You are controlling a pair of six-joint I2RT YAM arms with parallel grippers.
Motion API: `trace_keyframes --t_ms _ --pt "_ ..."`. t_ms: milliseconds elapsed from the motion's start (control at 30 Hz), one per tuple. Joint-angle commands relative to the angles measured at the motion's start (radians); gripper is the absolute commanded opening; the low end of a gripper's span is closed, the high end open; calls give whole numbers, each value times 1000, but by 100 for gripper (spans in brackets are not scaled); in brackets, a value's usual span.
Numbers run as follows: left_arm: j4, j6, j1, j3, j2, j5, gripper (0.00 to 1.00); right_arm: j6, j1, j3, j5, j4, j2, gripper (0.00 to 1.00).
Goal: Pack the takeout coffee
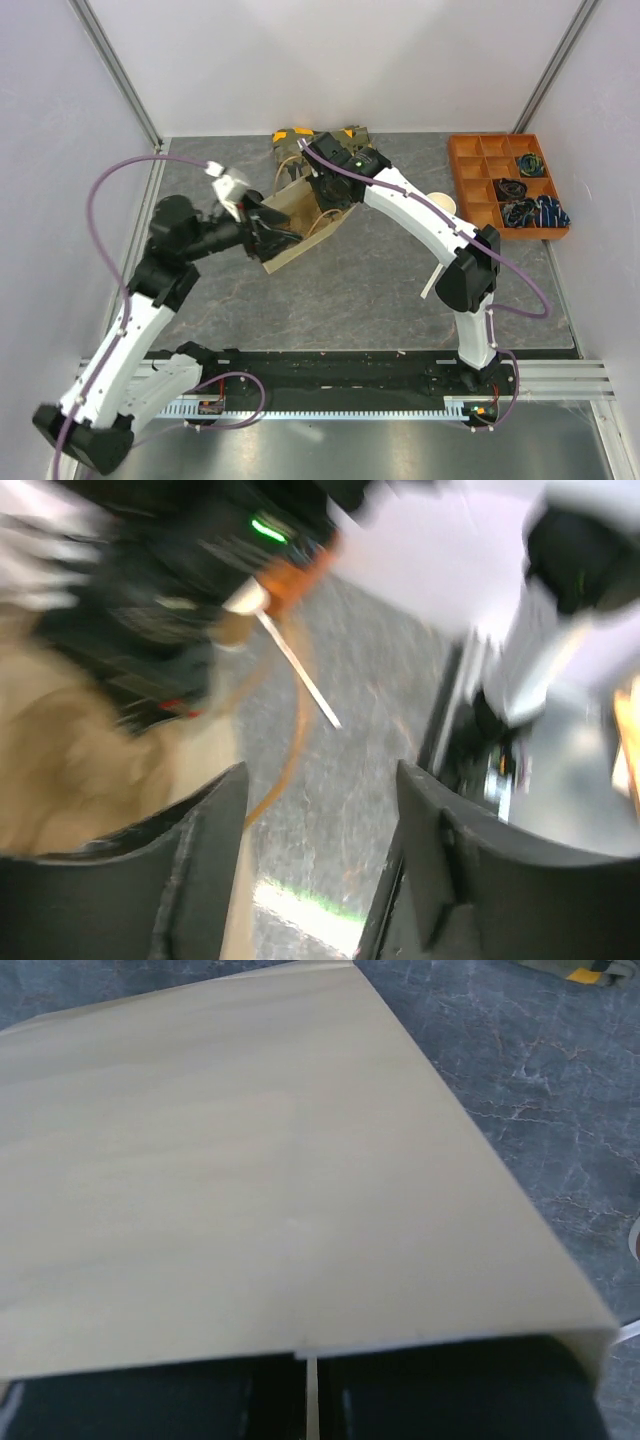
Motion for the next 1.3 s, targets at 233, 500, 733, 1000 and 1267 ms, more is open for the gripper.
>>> trace_keyframes --t_ms 233,500,733,1000,1267 --pt "-549 -190 328 137 -62 -157 86 24 0 -82 63 57 -94 0" --pt "-512 -239 319 106 38 -126 84 50 0 -106 39 62 -116 0" --pt "-477 -257 299 88 127 -112 61 73 2 -126 57 60 -145 0" --pt "-416 -254 219 126 237 41 12 67 2 -172 60 44 -214 0" --pt "-383 -283 201 148 319 185 2 36 -9 -212 54 62 -214 0"
